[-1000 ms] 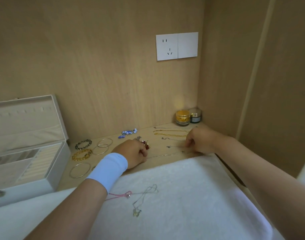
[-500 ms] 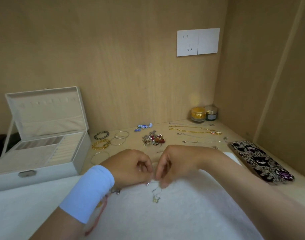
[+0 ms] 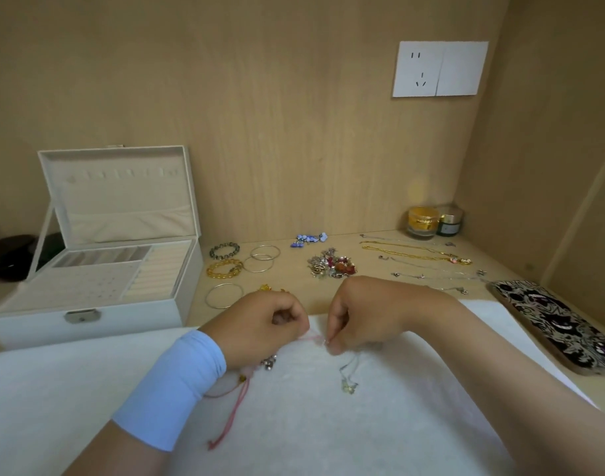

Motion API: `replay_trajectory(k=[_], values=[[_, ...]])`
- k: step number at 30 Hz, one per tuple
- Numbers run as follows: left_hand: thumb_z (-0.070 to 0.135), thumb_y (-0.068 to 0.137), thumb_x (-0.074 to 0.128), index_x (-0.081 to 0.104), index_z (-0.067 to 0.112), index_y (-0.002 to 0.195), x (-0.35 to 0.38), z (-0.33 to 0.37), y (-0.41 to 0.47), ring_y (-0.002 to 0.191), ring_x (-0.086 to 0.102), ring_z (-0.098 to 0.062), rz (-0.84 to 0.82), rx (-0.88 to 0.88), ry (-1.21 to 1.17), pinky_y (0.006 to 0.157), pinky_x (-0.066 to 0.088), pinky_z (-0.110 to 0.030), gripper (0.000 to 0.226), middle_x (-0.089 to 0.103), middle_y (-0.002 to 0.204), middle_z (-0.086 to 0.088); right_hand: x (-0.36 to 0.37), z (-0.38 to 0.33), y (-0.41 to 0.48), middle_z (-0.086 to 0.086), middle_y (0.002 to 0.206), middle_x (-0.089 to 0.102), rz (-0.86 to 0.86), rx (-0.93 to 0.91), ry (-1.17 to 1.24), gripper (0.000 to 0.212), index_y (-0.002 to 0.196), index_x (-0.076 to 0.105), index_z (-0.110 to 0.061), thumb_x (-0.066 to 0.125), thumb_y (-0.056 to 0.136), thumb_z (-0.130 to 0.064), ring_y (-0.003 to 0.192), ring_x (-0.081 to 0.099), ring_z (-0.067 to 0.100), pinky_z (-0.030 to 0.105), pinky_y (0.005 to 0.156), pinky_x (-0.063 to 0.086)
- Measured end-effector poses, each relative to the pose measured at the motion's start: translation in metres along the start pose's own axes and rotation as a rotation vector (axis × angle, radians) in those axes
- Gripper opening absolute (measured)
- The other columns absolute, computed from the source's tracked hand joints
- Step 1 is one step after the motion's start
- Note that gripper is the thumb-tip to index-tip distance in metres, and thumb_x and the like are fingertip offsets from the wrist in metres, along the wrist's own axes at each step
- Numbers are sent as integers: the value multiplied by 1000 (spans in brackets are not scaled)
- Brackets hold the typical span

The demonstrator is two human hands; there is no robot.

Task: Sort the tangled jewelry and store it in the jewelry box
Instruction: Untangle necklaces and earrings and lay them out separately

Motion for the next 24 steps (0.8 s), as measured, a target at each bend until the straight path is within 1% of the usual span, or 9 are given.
replay_trajectory(k=[2, 5, 7, 9, 12, 15, 17, 21, 24], values=[[10, 93, 64, 68, 17, 80, -7, -2, 0, 58, 57, -7, 51, -16, -199, 62, 52, -23, 15, 63, 66, 5, -2, 1, 5, 6, 79, 73, -10, -20, 25, 10, 89, 77, -20, 77, 84, -29, 66, 59, 10, 31, 68, 55], [1, 97, 53, 60, 6, 81, -12, -5, -1, 67, 65, -21, 58, -96, -515, 71, 56, -34, 18, 65, 71, -6, -4, -1, 7, 8, 78, 69, -22, -108, 230, 7, 87, 73, -16, 70, 93, -19, 67, 56, 11, 28, 68, 48], [2, 99, 48, 57, 6, 82, -13, -8, -3, 65, 66, -27, 31, -144, -617, 66, 56, -37, 20, 61, 70, -8, -6, -5, 8, 11, 81, 70, -39, -189, 435, 8, 90, 68, -12, 65, 97, -14, 70, 60, 16, 29, 71, 48], [2, 99, 45, 55, 8, 81, -14, -10, -4, 58, 64, -29, 16, -168, -672, 58, 52, -34, 22, 57, 69, -9, -8, -6, 9, 13, 77, 69, -39, -257, 595, 7, 90, 65, -13, 64, 95, -18, 71, 63, 21, 38, 77, 48], [6, 97, 49, 58, 13, 76, -13, -11, -5, 54, 61, -28, -16, -163, -661, 55, 43, -31, 24, 55, 70, -10, -10, -6, 12, 7, 61, 55, -9, -299, 705, 7, 87, 67, -15, 65, 90, -20, 56, 51, 21, 46, 75, 52], [11, 92, 54, 61, 13, 79, -10, -5, -6, 55, 60, -29, -56, -156, -674, 51, 46, -29, 14, 56, 74, -13, -10, -9, 12, 3, 60, 40, -4, -306, 764, 8, 90, 69, -14, 64, 89, -20, 49, 36, 15, 32, 54, 49], [7, 98, 50, 63, 9, 93, -9, 0, -8, 57, 60, -30, -48, -155, -679, 44, 51, -31, 14, 55, 81, -17, -12, -10, 11, 3, 60, 37, 16, -305, 767, 8, 89, 71, -18, 64, 89, -22, 49, 31, 14, 27, 48, 40], [7, 102, 48, 62, 19, 119, -5, 12, -10, 47, 63, -17, -37, -132, -637, 38, 49, -25, 26, 58, 89, -17, -13, -9, 13, 2, 60, 35, 44, -289, 775, 9, 85, 72, -21, 64, 88, -25, 47, 28, 12, 23, 45, 30], [8, 99, 55, 66, 15, 110, -2, 12, -7, 47, 61, -18, -10, -102, -635, 41, 52, -27, 17, 69, 96, -10, -14, -10, 12, 1, 60, 37, 61, -289, 747, 10, 83, 72, -21, 65, 87, -26, 48, 28, 13, 25, 47, 26]])
Point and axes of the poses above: each hand's wrist, its own y-axis towards the middle knuckle, its own x-axis out of the palm, z = x × y, the point moved 8 cm from there along y, towards the middle knuckle
